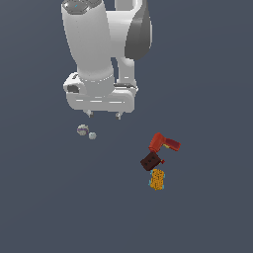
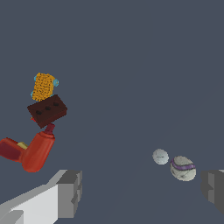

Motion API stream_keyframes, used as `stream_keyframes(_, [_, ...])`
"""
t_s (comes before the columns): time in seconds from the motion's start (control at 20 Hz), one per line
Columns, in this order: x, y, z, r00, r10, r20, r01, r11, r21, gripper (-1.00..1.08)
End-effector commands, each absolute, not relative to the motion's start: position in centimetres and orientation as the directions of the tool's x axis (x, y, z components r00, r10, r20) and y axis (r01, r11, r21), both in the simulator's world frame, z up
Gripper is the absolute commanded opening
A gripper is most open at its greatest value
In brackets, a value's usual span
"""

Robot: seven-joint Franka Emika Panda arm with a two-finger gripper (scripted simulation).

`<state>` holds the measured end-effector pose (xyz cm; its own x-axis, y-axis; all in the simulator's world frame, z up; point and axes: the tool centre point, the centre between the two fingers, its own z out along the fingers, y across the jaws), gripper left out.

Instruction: Pick up a designated object from a clutter of objects.

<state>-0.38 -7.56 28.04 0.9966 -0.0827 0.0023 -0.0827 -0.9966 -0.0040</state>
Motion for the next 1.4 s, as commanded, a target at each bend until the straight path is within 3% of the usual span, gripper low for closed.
stream_keyframes(0.0, [-0.5, -8.3, 26.6, 0.998, -0.057, 0.002, -0.057, -0.998, -0.007, 1.0])
stream_keyframes(0.95, [-5.5, -15.8, 12.5, 0.979, 0.203, 0.008, 0.203, -0.979, -0.013, 1.0])
stream_keyframes(1.35, [-8.2, -17.9, 8.7, 0.96, 0.28, 0.004, 0.28, -0.96, -0.005, 1.0])
